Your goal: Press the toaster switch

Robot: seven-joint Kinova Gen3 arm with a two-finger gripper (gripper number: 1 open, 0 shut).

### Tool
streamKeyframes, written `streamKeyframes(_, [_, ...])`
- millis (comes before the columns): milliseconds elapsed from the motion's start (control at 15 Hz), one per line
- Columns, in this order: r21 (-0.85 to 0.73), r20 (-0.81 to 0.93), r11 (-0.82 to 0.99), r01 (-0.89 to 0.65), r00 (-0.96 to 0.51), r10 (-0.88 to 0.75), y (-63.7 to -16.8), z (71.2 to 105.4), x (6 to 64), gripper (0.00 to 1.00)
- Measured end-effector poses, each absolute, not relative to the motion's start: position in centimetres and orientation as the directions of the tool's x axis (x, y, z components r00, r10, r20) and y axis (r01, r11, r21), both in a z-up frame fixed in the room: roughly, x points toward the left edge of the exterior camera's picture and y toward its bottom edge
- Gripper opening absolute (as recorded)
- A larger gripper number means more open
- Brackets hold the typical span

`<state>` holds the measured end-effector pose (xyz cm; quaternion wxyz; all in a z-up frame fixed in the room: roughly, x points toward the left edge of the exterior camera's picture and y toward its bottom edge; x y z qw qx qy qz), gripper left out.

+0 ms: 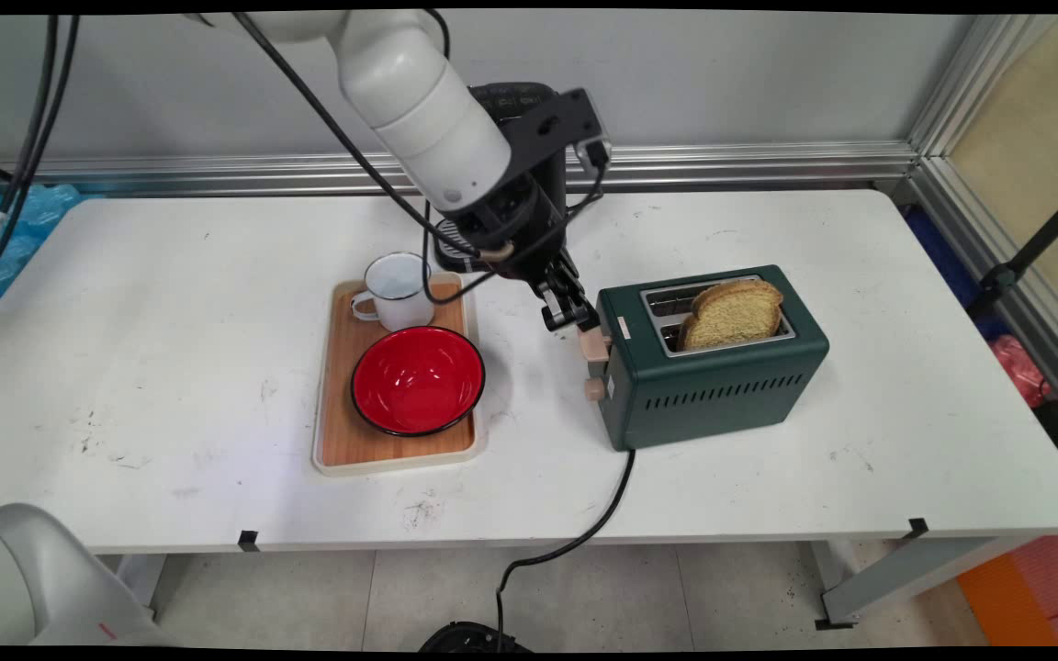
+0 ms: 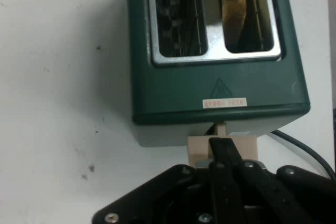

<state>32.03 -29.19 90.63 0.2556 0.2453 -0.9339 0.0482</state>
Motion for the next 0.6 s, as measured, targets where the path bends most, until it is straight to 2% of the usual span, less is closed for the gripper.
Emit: streamKeyframes(600, [0.037,0.467,0.872,-0.488,-0.763,-0.447,-29.4,88.0,30.5,0.00])
